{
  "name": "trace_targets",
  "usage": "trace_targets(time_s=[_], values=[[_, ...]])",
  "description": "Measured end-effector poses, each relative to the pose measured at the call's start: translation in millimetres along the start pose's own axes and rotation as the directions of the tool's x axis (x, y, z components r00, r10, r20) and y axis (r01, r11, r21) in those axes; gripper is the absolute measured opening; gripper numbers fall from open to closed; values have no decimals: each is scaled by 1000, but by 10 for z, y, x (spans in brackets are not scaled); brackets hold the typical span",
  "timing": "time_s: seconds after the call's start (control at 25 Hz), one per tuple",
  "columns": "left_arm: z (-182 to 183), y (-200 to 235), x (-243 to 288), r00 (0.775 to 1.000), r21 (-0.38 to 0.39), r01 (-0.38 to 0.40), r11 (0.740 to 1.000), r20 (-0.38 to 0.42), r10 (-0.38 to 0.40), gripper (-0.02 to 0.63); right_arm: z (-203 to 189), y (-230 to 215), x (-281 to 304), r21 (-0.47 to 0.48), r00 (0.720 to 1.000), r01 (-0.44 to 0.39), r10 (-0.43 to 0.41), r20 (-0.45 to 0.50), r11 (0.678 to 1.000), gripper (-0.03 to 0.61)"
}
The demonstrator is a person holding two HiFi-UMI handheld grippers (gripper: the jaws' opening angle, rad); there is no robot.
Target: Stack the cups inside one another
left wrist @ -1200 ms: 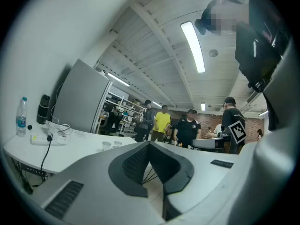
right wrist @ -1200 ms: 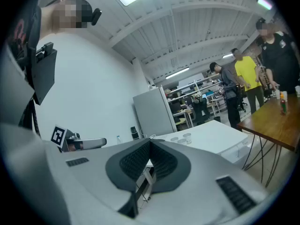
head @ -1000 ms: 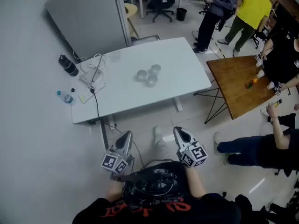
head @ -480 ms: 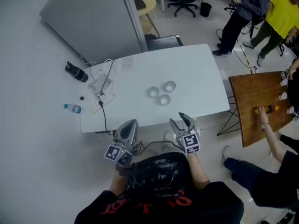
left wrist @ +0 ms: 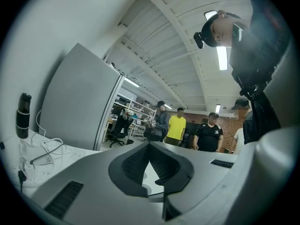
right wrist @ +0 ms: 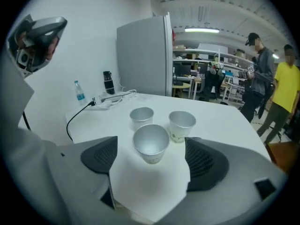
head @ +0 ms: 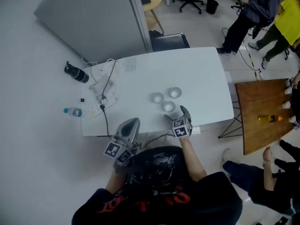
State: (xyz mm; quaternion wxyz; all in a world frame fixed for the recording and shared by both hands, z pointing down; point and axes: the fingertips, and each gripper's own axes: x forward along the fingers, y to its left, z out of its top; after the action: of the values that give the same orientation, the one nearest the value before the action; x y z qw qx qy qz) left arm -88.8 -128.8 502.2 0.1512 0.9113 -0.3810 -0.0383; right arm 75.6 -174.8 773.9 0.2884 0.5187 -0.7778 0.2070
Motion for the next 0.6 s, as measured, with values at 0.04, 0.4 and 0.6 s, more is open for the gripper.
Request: trace_targets(time_s=[0.04, 0.4, 0.6], values=[[-11, 39, 10, 1000, -7, 8, 1000, -9, -8, 2, -13, 16, 108, -10, 999, -9, 9, -31, 1000, 459], [-24, 357, 148, 998, -36, 6, 999, -60, -8, 2, -42, 55, 295, -93, 991, -14, 2, -132, 996, 365], [-85, 430, 242, 996, -50, 27, 998, -85, -32, 2, 569, -63, -341, -79, 994, -6, 15, 112, 997, 365]])
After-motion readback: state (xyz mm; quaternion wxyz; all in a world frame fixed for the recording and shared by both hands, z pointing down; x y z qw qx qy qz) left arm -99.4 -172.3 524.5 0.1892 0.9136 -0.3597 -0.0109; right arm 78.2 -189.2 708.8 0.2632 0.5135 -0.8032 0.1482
